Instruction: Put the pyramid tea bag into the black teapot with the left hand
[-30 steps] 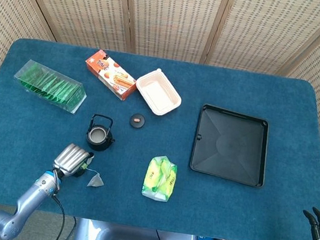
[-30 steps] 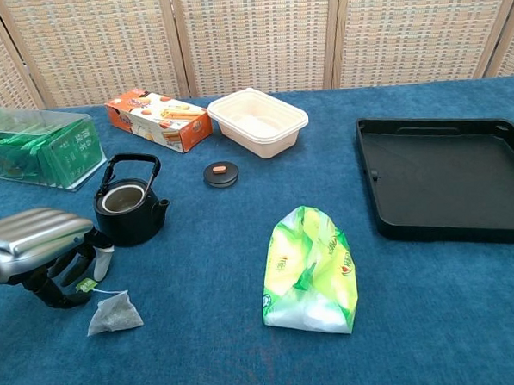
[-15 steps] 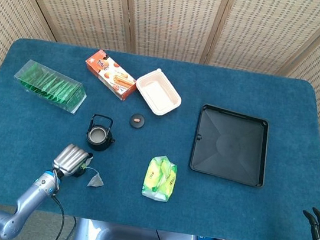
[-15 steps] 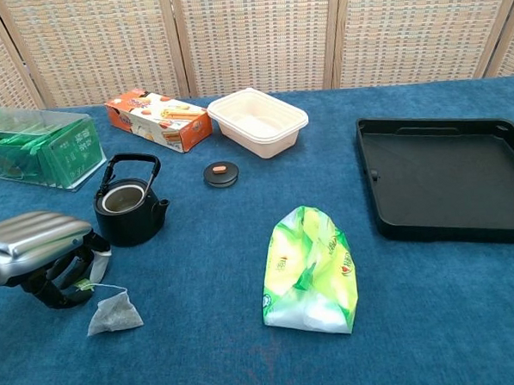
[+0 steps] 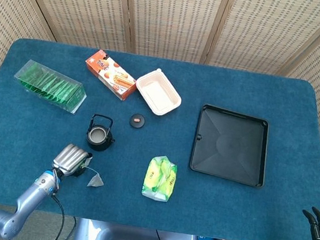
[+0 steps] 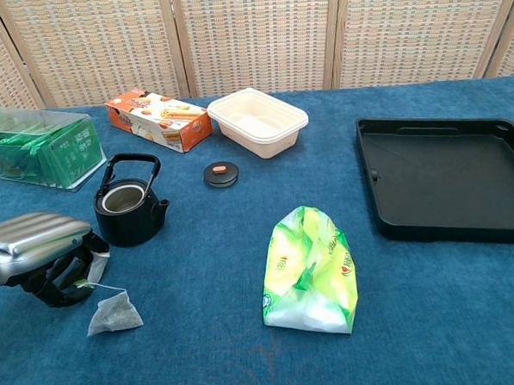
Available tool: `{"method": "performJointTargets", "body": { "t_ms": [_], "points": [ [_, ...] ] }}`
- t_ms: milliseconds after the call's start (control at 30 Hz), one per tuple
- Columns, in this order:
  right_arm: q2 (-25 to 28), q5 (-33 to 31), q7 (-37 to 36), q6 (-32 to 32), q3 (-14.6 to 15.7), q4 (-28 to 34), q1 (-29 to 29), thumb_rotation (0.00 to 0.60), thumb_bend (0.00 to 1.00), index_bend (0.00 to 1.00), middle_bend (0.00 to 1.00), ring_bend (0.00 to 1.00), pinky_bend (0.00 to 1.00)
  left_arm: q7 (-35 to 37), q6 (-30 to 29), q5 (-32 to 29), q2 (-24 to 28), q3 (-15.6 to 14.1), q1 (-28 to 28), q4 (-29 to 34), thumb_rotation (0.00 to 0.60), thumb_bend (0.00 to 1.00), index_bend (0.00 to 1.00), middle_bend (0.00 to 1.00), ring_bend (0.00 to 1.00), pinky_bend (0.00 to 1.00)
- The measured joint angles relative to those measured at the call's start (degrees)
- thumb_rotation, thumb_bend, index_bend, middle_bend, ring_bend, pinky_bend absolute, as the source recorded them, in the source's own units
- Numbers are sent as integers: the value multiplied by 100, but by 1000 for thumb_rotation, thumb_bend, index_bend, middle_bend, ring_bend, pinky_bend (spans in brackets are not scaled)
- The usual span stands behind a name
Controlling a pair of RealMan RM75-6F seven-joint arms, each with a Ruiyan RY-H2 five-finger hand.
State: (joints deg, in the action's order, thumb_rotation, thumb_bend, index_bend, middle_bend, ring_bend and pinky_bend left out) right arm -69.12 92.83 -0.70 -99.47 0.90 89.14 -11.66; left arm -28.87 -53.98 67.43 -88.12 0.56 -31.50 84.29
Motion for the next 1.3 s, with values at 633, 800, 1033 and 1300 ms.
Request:
{"method": "performJointTargets", "body": {
  "t_ms": [633, 800, 1033, 1300],
  "points": [
    [-3, -8, -25, -13, -14, -7, -14, 600, 102, 198, 196, 62, 165, 300, -11, 0, 133, 28, -22, 195, 600, 458, 698, 773, 705, 702],
    [-14, 6, -59, -41, -15, -42, -25, 600, 102, 198, 196, 62, 165, 490, -169, 129, 345, 79, 0, 482, 600, 459, 708, 773, 707, 702],
    [-41, 22, -126, -76, -21, -103, -36, 600, 102, 198, 196, 62, 165, 829, -424, 399, 673, 159, 56, 935, 600, 459, 708, 773, 707, 702],
    [-56, 34, -185, -117, -25, -158, -54, 600, 102, 198, 196, 62, 165, 1387, -814, 997, 1010, 228, 140, 1457, 600, 460, 708, 773, 707, 702]
  ]
}}
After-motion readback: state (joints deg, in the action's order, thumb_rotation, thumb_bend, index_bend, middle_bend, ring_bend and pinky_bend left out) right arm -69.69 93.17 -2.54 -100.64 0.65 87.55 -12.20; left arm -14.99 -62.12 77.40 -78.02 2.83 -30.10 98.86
